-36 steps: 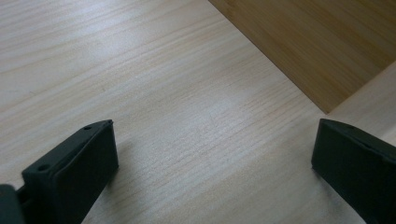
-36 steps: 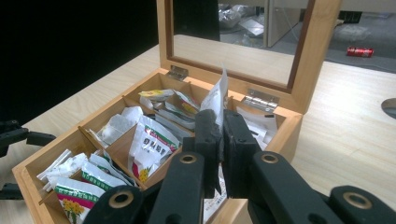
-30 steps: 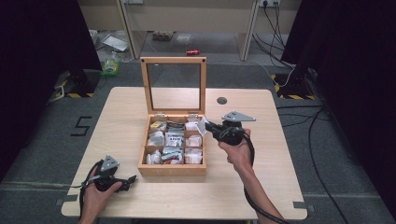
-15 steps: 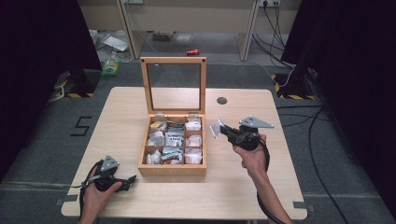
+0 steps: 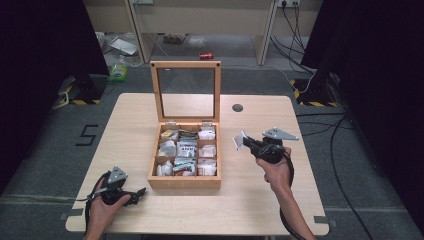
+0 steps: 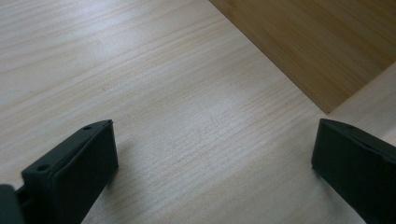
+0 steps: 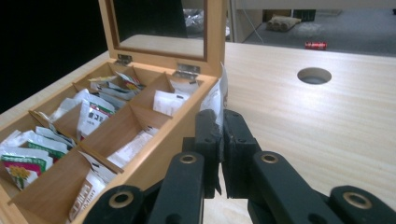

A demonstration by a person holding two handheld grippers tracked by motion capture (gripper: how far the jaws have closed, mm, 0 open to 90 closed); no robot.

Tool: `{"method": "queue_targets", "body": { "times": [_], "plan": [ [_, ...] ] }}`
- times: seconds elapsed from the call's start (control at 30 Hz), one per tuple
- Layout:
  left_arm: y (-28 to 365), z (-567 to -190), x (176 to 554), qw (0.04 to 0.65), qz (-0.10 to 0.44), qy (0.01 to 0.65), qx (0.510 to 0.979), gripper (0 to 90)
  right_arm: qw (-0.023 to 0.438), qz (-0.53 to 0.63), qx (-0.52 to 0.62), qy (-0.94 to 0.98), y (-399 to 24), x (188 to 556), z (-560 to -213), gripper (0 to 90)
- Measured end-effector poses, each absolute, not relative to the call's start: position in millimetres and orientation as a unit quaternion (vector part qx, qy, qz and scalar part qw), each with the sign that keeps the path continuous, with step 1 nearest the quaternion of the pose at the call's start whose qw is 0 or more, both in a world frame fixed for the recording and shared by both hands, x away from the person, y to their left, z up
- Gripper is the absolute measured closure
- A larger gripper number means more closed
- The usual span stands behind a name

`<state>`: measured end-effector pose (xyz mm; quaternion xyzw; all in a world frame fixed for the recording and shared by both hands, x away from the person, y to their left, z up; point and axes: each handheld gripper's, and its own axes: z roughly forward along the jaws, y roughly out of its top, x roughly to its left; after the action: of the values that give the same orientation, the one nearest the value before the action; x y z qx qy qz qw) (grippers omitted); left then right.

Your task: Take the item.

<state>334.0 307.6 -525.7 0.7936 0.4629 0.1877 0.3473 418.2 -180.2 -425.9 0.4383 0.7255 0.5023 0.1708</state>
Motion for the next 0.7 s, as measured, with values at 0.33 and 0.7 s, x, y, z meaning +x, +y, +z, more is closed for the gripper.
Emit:
{"method": "queue_targets", "body": {
  "times": [0.33, 0.7],
  "plan": [
    [308, -526, 334, 0.348, 0.188, 0.463, 0.793, 0.0, 0.172, 0.491, 0.446, 0.728, -183, 419, -436, 86.2],
    [308, -526, 334, 0.348, 0.188, 0.463, 0.793, 0.0, 0.172, 0.481, 0.45, 0.732, -184, 420, -445, 86.1]
  ]
}}
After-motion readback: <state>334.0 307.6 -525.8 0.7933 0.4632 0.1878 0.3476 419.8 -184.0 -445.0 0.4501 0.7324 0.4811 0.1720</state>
